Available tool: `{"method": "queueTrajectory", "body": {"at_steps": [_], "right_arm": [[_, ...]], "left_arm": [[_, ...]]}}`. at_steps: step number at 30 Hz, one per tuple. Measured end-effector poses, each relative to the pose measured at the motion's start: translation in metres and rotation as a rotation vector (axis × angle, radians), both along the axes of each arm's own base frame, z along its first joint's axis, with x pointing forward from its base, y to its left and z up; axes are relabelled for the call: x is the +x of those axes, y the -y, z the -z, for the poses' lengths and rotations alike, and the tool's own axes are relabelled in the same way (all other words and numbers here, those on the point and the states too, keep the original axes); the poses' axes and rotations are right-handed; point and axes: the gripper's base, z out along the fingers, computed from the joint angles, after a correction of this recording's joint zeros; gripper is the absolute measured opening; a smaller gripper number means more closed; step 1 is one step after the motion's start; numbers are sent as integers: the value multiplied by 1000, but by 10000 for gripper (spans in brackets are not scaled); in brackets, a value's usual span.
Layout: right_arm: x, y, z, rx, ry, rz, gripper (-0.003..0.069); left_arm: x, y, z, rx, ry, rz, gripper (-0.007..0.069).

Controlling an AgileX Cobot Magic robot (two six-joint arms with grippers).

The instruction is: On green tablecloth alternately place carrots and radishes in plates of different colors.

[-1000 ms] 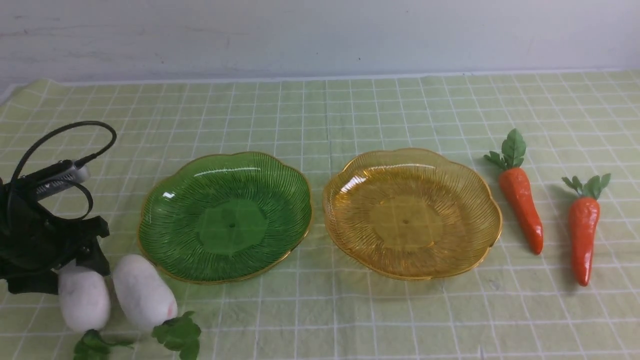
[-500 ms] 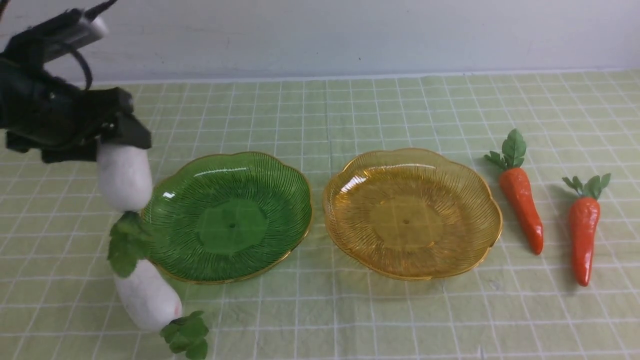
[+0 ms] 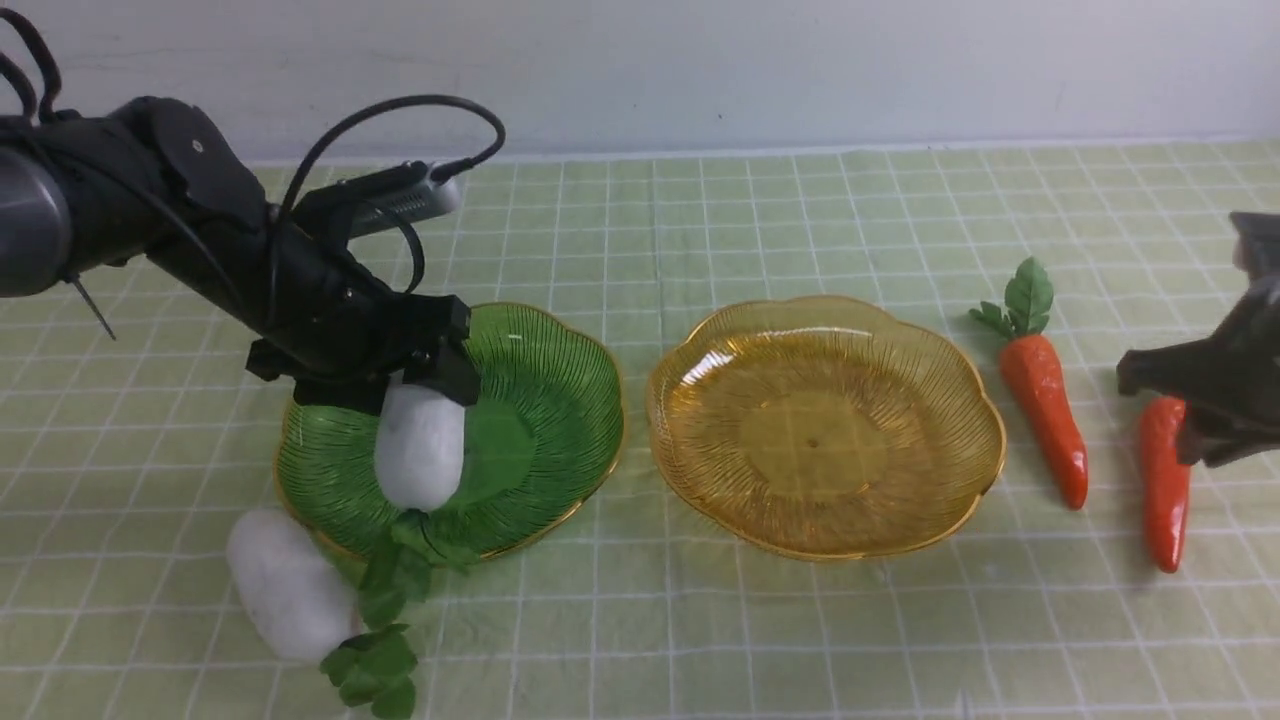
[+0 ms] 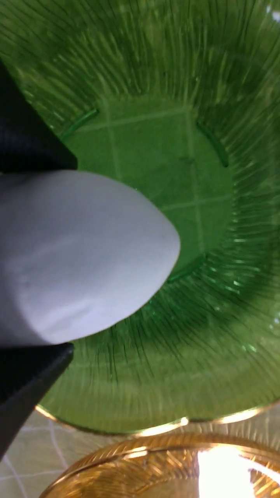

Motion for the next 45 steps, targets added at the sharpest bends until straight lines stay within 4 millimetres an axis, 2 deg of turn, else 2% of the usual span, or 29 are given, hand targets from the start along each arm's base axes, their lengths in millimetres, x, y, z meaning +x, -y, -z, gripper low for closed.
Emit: {"method": "queueTrajectory", "body": {"at_steps": [3, 4, 7, 9, 11, 13, 14, 16, 19, 20, 21, 22, 24, 25, 26, 28, 29, 31, 32, 33, 34, 35, 37, 39, 41, 44, 45], "right_arm": [[11, 0, 14, 7, -34, -7, 203], [15, 0, 19, 8, -36, -7, 254], [22, 0, 25, 6, -13, -9, 363], [26, 1, 30, 6, 4, -9, 434], [29, 6, 39, -7, 2, -8, 514], [30, 9, 45, -14, -9, -8, 532], [31, 13, 56, -23, -37, -7, 545], [33, 16, 59, -18, -40, 5, 529], [34, 17, 60, -10, -33, 10, 409], [34, 17, 60, -7, -32, 13, 297], [34, 18, 58, -7, -29, 15, 233], [33, 18, 58, -7, -29, 16, 224], [30, 19, 45, 10, -19, 32, 237], [29, 18, 43, 16, -17, 35, 237], [26, 14, 21, 46, 39, 31, 237], [24, 0, -6, 94, 136, -11, 237], [24, -12, -19, 130, 195, -49, 237], [24, -25, -28, 171, 241, -80, 237], [25, -38, -34, 195, 268, -129, 237], [25, -47, -36, 222, 282, -151, 237], [28, -71, -38, 256, 301, -245, 237], [30, -83, -35, 269, 307, -305, 237], [33, -97, -33, 280, 309, -356, 237], [39, -116, -20, 297, 288, -421, 237], [41, -120, -15, 303, 277, -431, 237], [45, -123, -3, 315, 240, -434, 286], [45, -123, -2, 316, 235, -433, 309]], "left_arm": [[2, -4, -4, -3, 0, -11, 566], [3, -7, -11, -10, -7, -12, 596], [6, -17, -28, -21, -31, 3, 603], [5, -24, -39, -20, -65, 15, 580], [2, -38, -54, 40, -89, 7, 471], [0, -45, -59, 83, -87, -10, 403], [-7, -54, -69, 160, -79, -42, 267], [-19, -64, -82, 248, -62, -91, 90], [-41, -68, -98, 286, -49, -138, 18], [-52, -68, -105, 286, -41, -163, 5], [-60, -68, -106, 284, -47, -176, 0], [-63, -68, -109, 282, -41, -182, -1], [-85, -67, -101, 270, -85, -211, -8], [-85, -67, -102, 269, -81, -212, -8], [-96, -66, -86, 257, -150, -231, -8], [-102, -65, -70, 245, -216, -245, -7], [-104, -64, -59, 236, -258, -247, -4], [-104, -63, -51, 232, -287, -245, 5], [-104, -62, -46, 225, -303, -244, 15], [-102, -62, -42, 220, -314, -242, 27], [-99, -61, -36, 207, -319, -230, 69], [-97, -60, -34, 198, -317, -228, 100], [-95, -59, -32, 190, -319, -227, 139], [-92, -57, -27, 168, -331, -232, 270], [-90, -57, -24, 162, -336, -233, 342], [-85, -57, -13, 161, -369, -238, 559], [-83, -57, -9, 162, -376, -240, 596]]}}
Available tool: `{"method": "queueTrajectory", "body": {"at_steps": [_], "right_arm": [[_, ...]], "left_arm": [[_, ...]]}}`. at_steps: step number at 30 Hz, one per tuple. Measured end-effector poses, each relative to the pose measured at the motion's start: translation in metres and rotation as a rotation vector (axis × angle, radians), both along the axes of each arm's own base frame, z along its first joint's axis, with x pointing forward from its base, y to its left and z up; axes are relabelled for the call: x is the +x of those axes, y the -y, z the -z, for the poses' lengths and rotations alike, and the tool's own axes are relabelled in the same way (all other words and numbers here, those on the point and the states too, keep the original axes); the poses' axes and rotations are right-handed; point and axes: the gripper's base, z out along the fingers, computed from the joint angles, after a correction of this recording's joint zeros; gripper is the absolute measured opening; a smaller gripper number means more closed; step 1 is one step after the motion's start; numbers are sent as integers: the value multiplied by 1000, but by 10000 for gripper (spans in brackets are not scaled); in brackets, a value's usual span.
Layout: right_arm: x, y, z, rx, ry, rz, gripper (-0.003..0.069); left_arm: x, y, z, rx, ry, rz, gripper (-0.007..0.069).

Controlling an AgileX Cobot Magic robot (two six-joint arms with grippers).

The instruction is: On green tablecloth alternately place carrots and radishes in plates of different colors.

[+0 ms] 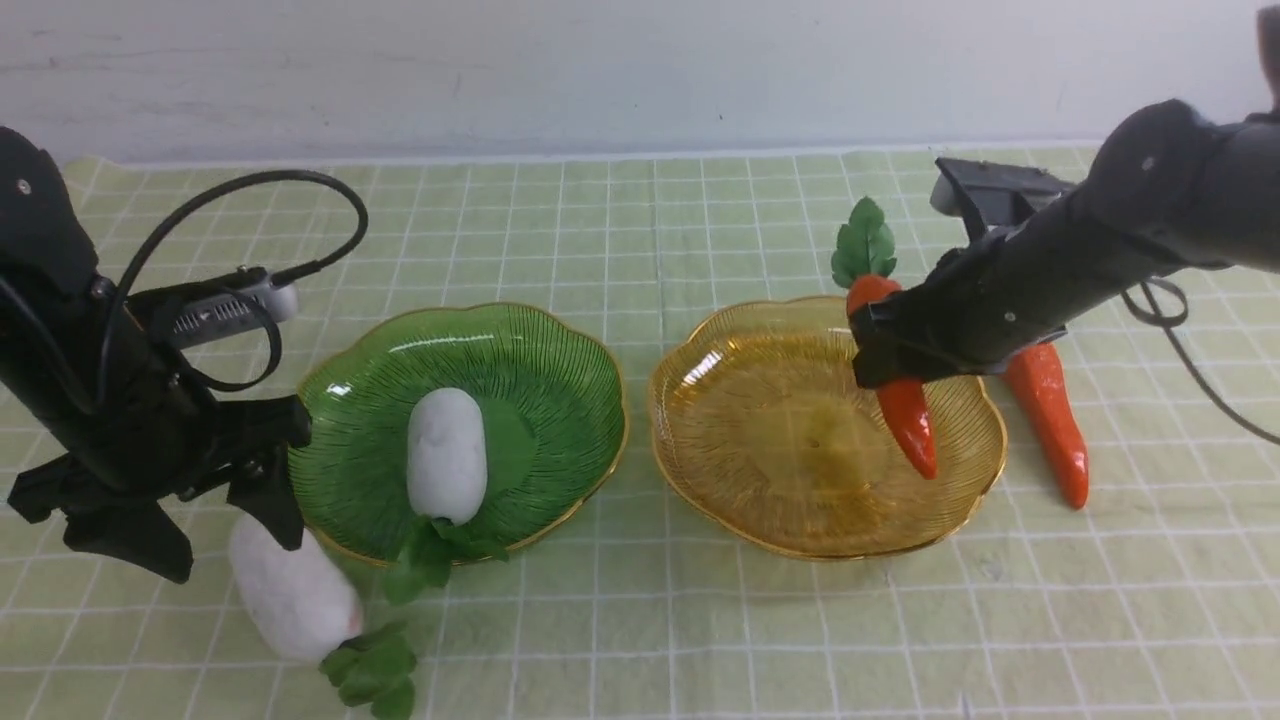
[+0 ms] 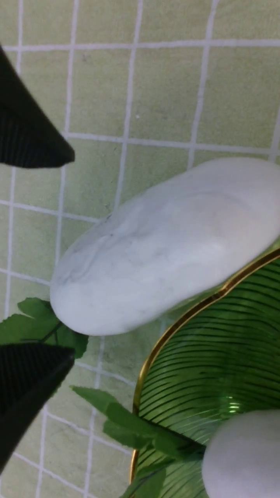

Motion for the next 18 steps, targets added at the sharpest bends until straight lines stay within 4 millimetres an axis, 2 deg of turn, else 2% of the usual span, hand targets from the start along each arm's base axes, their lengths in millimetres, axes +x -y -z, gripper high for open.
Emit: {"method": "queueTrajectory", "body": {"at_steps": [1, 2, 3, 4, 5, 8, 11, 18], "right_arm": [[0, 0, 0, 0, -2, 0, 316], [0, 0, 0, -1, -11, 2, 388], [0, 0, -1, -1, -15, 2, 398], [0, 0, -4, 0, -32, 7, 501], [0, 0, -5, 1, -34, 9, 509], [2, 0, -14, -19, -39, -11, 617], [6, 1, -24, -41, -27, -19, 652], [9, 1, -37, -36, -23, 0, 656]], "left_arm": [[0, 0, 1, 0, -1, 0, 604], [5, 0, 9, -1, -16, -4, 657], [5, 0, 11, -2, -20, -5, 664], [8, 0, 19, -3, -39, -6, 679], [8, 0, 20, -3, -42, -6, 680], [12, 0, 33, -6, -81, 6, 682], [13, 1, 41, -3, -111, 47, 665], [16, 7, 47, -16, -108, 62, 569]]}}
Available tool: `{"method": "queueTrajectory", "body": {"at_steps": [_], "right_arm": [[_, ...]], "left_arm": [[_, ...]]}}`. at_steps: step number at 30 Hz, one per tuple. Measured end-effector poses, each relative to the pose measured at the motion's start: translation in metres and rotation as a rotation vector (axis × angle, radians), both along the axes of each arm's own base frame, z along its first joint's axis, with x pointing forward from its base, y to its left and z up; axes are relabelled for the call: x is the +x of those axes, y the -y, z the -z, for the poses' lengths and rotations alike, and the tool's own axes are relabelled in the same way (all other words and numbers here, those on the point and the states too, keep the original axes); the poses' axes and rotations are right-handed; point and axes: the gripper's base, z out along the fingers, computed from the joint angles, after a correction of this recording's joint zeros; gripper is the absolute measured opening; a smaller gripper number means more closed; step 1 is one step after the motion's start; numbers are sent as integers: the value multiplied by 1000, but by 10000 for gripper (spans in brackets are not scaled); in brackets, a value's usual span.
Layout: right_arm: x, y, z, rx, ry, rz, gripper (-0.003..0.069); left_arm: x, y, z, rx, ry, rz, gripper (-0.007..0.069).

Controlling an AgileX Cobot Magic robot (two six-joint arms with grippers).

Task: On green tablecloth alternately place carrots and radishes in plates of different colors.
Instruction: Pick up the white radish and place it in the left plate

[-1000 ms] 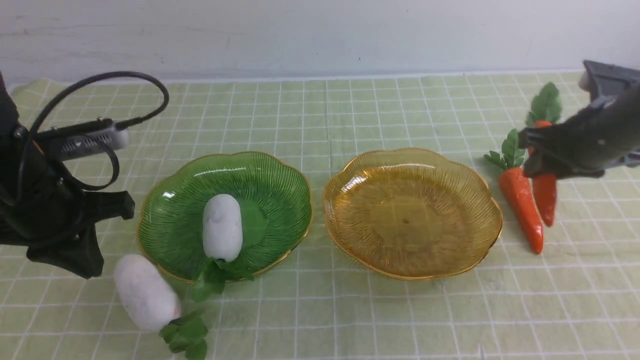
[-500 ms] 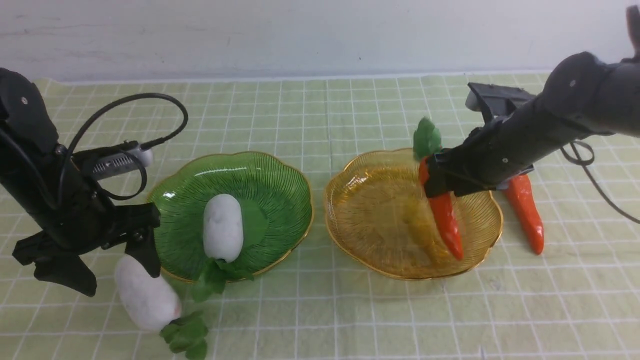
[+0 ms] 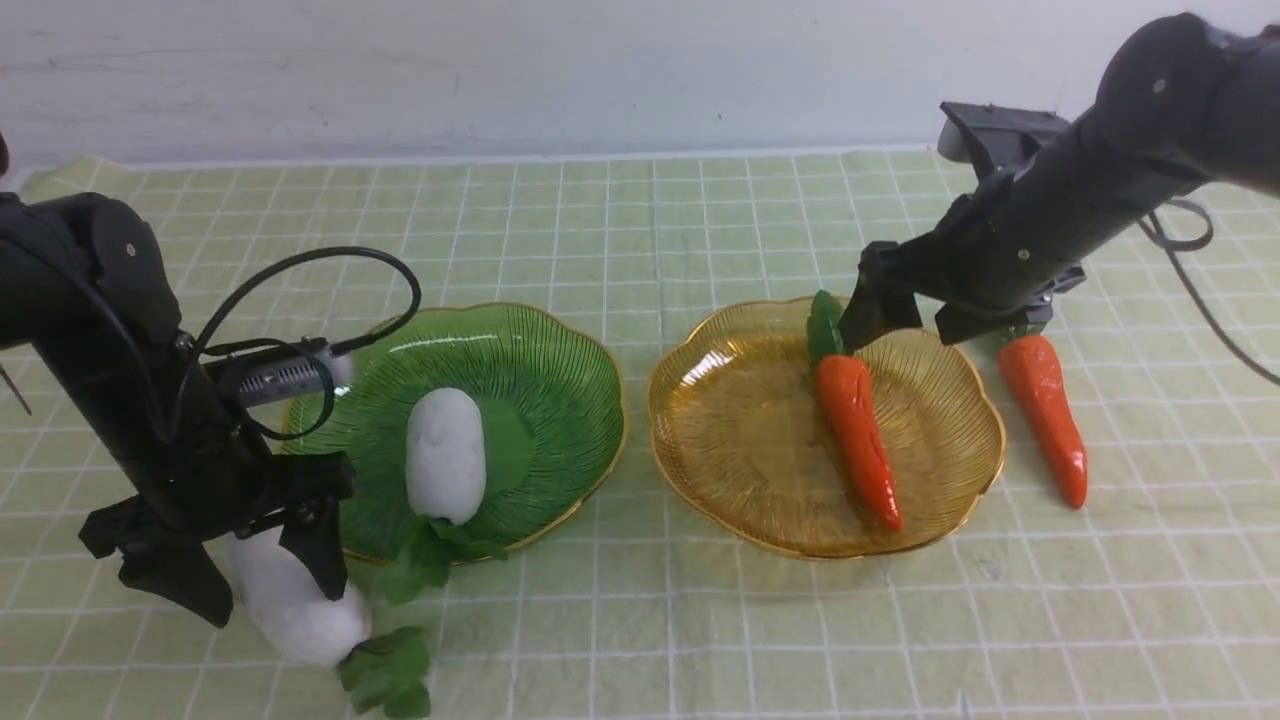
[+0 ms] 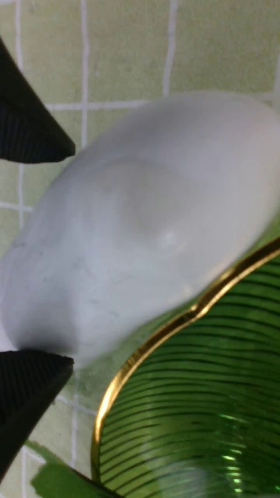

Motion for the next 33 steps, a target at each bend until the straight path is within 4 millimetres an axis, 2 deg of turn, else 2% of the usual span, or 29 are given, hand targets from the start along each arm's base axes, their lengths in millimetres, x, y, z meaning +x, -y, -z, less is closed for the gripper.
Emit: {"method": "queueTrajectory", "body": {"at_steps": [8, 13, 18, 23, 25, 28, 29, 30, 31, 33], "right_arm": [[0, 0, 0, -3, -7, 2, 643], [0, 2, 0, -30, -3, -7, 629], [-2, 5, 2, -68, -14, -24, 609], [-2, 17, 4, -155, -37, 16, 563], [2, 41, 5, -215, -45, 116, 514], [7, 74, 6, -250, -50, 232, 480], [8, 84, 7, -251, -54, 259, 474], [8, 84, 7, -251, -54, 260, 473], [11, 97, 11, -246, -60, 295, 468], [15, 103, 25, -233, -85, 305, 465]], "left_arm": [[7, 5, 11, -42, -18, -64, 544], [4, 0, 23, 10, -85, -24, 432], [-1, -7, 21, 77, -116, 27, 433], [-3, -11, -24, 114, 17, 39, 433], [0, -9, -60, 103, 143, 39, 433], [12, -1, -98, 78, 318, 92, 433], [16, 3, -106, 67, 366, 107, 433], [17, 3, -108, 68, 379, 116, 433], [27, 11, -116, 45, 449, 133, 433], [40, 20, -116, 26, 492, 167, 433]]}}
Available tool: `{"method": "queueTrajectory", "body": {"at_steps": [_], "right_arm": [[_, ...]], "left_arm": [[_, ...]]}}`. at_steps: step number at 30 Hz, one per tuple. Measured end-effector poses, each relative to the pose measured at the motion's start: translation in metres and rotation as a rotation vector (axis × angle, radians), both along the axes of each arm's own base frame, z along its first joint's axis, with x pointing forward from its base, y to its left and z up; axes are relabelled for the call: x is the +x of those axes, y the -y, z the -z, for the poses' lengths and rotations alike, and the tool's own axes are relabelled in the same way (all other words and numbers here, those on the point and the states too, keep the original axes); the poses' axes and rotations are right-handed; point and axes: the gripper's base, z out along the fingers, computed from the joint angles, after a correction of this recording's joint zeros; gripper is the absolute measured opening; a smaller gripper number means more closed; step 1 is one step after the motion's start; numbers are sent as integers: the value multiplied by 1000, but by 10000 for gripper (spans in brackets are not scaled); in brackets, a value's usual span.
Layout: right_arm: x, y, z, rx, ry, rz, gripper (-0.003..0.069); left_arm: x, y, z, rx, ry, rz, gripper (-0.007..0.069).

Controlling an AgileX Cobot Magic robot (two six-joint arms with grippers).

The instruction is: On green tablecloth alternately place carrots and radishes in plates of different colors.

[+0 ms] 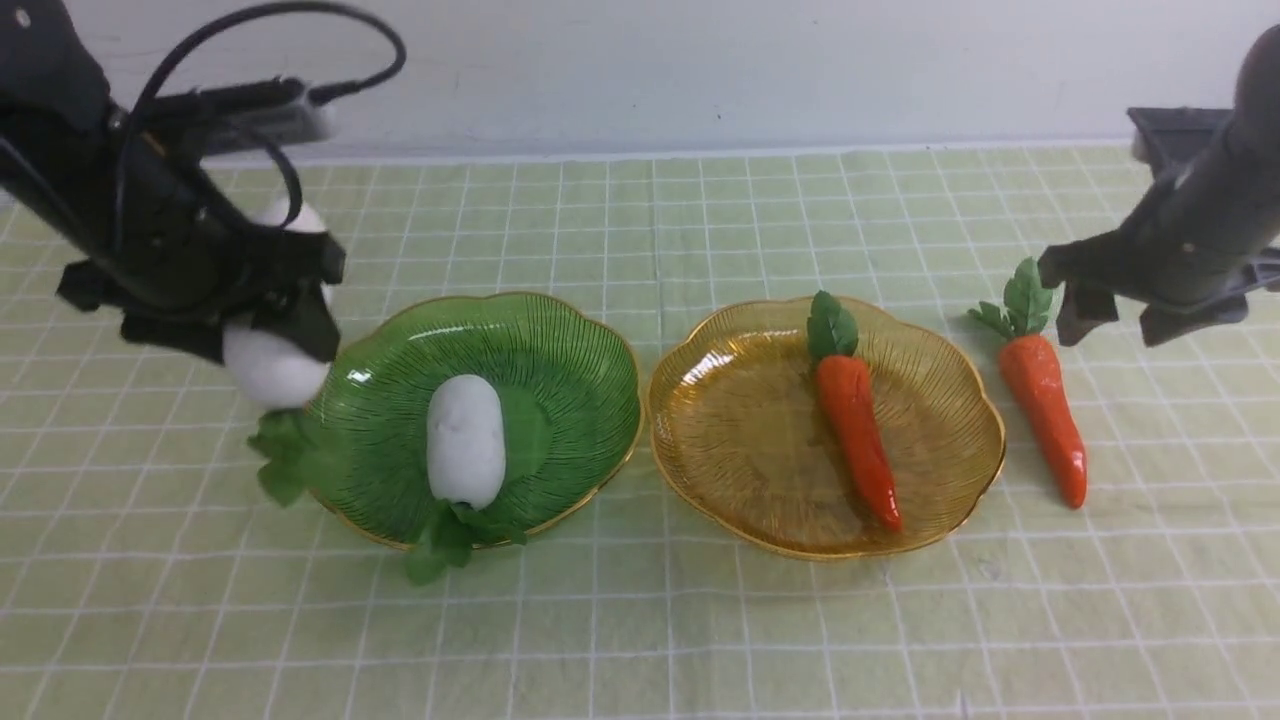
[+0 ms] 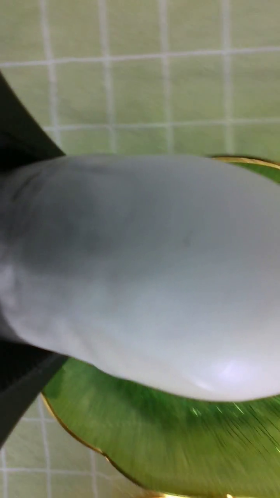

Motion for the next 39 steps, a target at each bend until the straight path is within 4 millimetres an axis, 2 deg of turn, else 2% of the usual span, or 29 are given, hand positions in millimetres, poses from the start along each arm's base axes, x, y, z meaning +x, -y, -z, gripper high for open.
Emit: {"method": "queueTrajectory", "body": {"at_steps": [3, 5, 6, 7, 9, 10, 11, 12, 13, 14, 17, 18, 20, 21, 22, 23, 24, 25, 26, 27, 29, 30, 31, 32, 34, 35, 37, 38, 39], "right_arm": [[5, -2, 19, 19, -36, -14, 463], [10, -7, 40, 47, -64, -31, 463], [10, -7, 41, 45, -65, -37, 463], [13, -10, 52, 57, -75, -49, 463], [16, -13, 61, 63, -73, -56, 456], [16, -13, 61, 63, -74, -56, 454], [16, -13, 64, 66, -77, -55, 440], [17, -13, 66, 67, -81, -54, 380], [17, -13, 66, 67, -81, -54, 369], [17, -13, 65, 67, -80, -52, 251], [19, -12, 51, 76, -63, -35, 250], [20, -13, 37, 89, -43, -25, 259], [19, -16, 8, 126, -2, -18, 259], [17, -23, -15, 167, 29, -28, 259], [16, -26, -21, 172, 40, -38, 259], [10, -42, -45, 229, 80, -83, 259], [8, -51, -53, 245, 95, -114, 259], [7, -55, -55, 258, 99, -121, 259], [2, -77, -62, 297, 106, -185, 259], [0, -88, -62, 311, 102, -215, 259], [-3, -117, -50, 321, 56, -287, 259], [-3, -126, -41, 322, 30, -305, 259], [-4, -128, -40, 322, 29, -308, 259], [-3, -138, -28, 320, -4, -325, 259], [-1, -144, -12, 321, -43, -324, 286], [0, -144, -7, 324, -58, -312, 328], [0, -144, -4, 328, -69, -295, 383], [0, -144, -4, 329, -69, -293, 391], [0, -144, -4, 327, -77, -282, 456]], "left_arm": [[13, 7, 12, 15, -3, 51, 433], [28, 9, 38, 44, -47, 75, 433], [29, 8, 41, 48, -50, 77, 433], [37, 8, 58, 61, -84, 82, 433], [43, 8, 73, 66, -117, 84, 437], [43, 8, 73, 66, -116, 84, 437], [46, 9, 79, 67, -127, 85, 450], [48, 9, 82, 69, -139, 87, 482], [48, 9, 82, 69, -140, 87, 493], [49, 9, 79, 71, -147, 91, 527], [51, 7, 64, 90, -154, 102, 549], [53, 6, 53, 108, -143, 103, 539], [55, 4, 33, 133, -112, 92, 479], [56, 3, 11, 144, -46, 76, 390], [56, 3, 11, 145, -46, 75, 374], [51, 2, -17, 145, 28, 63, 207], [48, 2, -25, 142, 45, 62, 139], [45, 2, -29, 141, 54, 62, 124], [35, 2, -47, 128, 89, 61, 48], [27, 3, -58, 117, 115, 61, 24], [8, 3, -79, 100, 159, 60, 1], [-7, 2, -89, 93, 179, 60, -3], [-12, 2, -92, 91, 185, 60, -4], [-30, 1, -101, 88, 203, 59, -8], [-62, -1, -111, 84, 225, 60, -8], [-81, -2, -113, 83, 232, 62, -8], [-106, -4, -113, 83, 233, 66, -8], [-109, -4, -113, 82, 232, 66, -8], [-130, -5, -110, 82, 227, 68, -8]]}}
